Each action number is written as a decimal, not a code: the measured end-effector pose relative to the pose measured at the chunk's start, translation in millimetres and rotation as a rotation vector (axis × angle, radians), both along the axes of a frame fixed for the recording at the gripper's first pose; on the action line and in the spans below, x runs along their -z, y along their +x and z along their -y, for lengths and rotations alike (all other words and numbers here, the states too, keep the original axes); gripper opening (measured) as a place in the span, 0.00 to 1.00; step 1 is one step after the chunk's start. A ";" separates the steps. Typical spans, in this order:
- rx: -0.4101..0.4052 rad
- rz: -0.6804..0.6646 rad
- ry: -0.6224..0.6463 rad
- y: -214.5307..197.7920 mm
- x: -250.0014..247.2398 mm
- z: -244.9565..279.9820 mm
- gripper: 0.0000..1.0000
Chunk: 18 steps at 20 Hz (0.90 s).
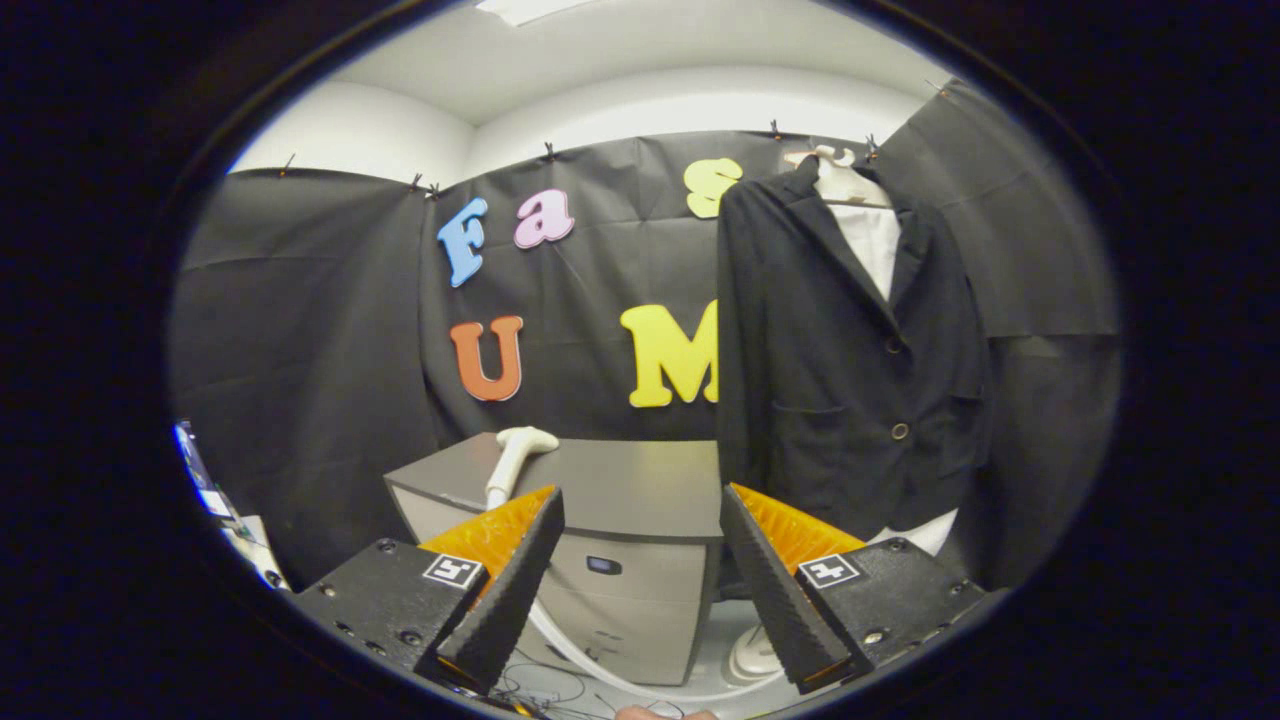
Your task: Iron the clothes twice with a garment steamer, once on the left side and once on the right side.
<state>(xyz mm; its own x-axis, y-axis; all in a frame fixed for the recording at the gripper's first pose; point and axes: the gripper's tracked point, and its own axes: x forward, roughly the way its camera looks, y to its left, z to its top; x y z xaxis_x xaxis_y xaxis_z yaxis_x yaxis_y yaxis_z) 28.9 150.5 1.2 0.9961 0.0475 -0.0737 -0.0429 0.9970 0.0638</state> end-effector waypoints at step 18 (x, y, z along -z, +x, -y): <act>-0.299 -0.243 -0.080 194.6 12.3 -164.3 1.00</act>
